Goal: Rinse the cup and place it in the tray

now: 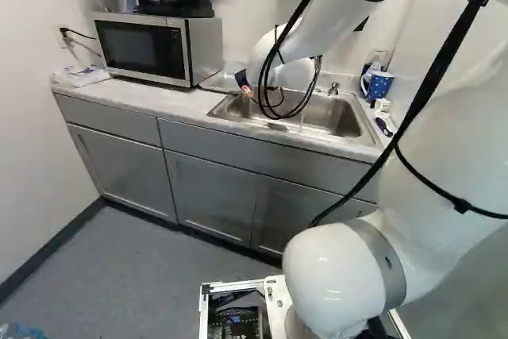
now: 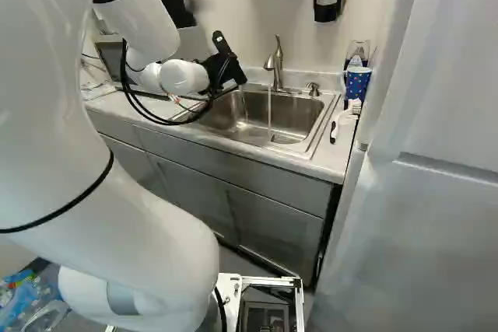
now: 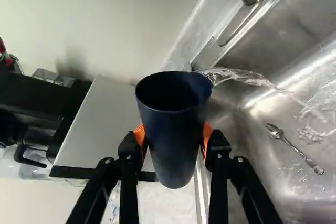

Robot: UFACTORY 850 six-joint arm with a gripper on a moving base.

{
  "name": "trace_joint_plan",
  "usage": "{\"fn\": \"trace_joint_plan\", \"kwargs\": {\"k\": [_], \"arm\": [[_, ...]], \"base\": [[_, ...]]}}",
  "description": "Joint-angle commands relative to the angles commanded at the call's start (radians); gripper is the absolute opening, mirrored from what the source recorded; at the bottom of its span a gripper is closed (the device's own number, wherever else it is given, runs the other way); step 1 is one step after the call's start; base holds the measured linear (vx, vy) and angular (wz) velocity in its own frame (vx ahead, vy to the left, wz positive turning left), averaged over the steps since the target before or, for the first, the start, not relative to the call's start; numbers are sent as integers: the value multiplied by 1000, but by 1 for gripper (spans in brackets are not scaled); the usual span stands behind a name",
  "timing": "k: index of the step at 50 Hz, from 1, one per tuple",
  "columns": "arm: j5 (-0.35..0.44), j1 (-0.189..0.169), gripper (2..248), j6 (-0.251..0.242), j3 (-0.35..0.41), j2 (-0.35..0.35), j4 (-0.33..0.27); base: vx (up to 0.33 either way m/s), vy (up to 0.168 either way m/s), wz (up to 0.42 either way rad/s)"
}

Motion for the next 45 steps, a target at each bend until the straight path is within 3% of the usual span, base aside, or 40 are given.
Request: {"fn": "trace_joint_plan", "kwargs": {"k": [45], "arm": [[0, 0, 121, 473, 0, 0, 0]], "base": [[0, 0, 0]]}}
